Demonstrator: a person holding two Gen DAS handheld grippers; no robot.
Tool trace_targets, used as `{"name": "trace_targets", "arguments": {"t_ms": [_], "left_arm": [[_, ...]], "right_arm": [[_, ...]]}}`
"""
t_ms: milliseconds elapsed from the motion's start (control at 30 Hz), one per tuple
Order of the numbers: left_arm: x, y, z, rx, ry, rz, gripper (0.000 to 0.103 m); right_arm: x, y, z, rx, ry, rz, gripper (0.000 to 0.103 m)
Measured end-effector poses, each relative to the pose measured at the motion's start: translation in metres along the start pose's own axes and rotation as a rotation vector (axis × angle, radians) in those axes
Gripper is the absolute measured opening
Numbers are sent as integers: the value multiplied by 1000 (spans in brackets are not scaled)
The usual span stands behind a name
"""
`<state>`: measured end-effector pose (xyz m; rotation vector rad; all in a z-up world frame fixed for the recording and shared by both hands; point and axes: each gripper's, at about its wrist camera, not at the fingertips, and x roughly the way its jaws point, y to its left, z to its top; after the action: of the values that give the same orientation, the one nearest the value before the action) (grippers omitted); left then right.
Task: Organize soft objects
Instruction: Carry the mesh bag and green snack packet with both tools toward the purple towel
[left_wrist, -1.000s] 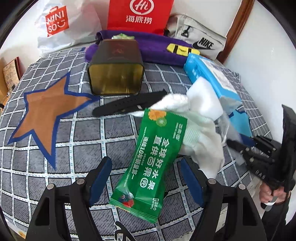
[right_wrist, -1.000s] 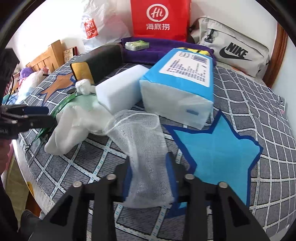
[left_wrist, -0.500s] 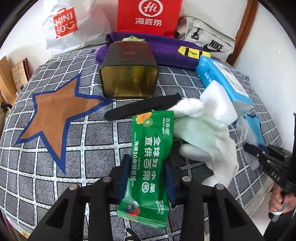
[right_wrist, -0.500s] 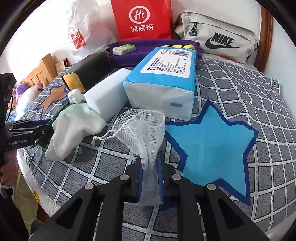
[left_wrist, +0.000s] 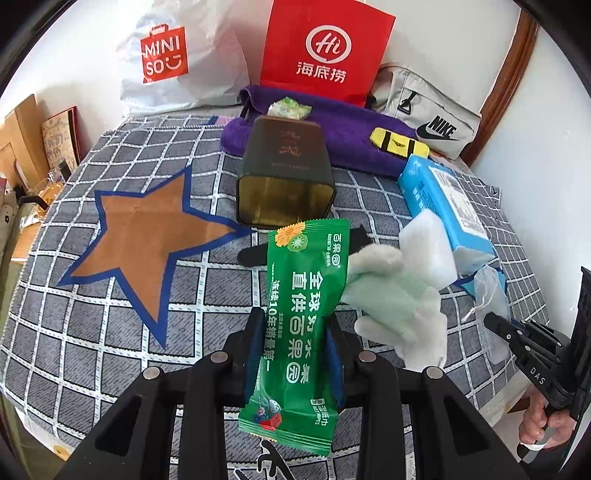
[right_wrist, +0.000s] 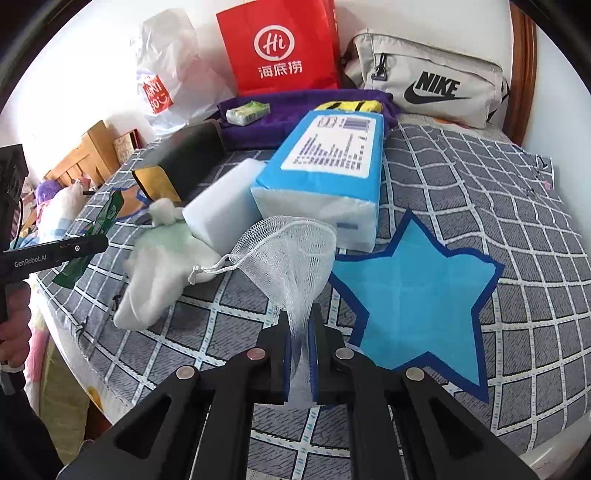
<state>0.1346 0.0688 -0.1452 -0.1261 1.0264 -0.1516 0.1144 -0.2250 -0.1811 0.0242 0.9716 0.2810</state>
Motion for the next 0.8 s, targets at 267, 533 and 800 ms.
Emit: {"name": "trace_targets", "arguments": {"t_ms": [267, 533, 800], "left_arm": [[-16, -2, 18, -38, -29, -15, 29], [-29, -8, 40, -49, -65, -24, 29], [-38, -8, 64, -74, -96, -27, 29]], "right_arm": [[-27, 2, 16, -18, -52, 17, 8], [-48, 0, 40, -29, -99, 15, 8], [-57, -3, 72, -36, -127, 14, 8]]}}
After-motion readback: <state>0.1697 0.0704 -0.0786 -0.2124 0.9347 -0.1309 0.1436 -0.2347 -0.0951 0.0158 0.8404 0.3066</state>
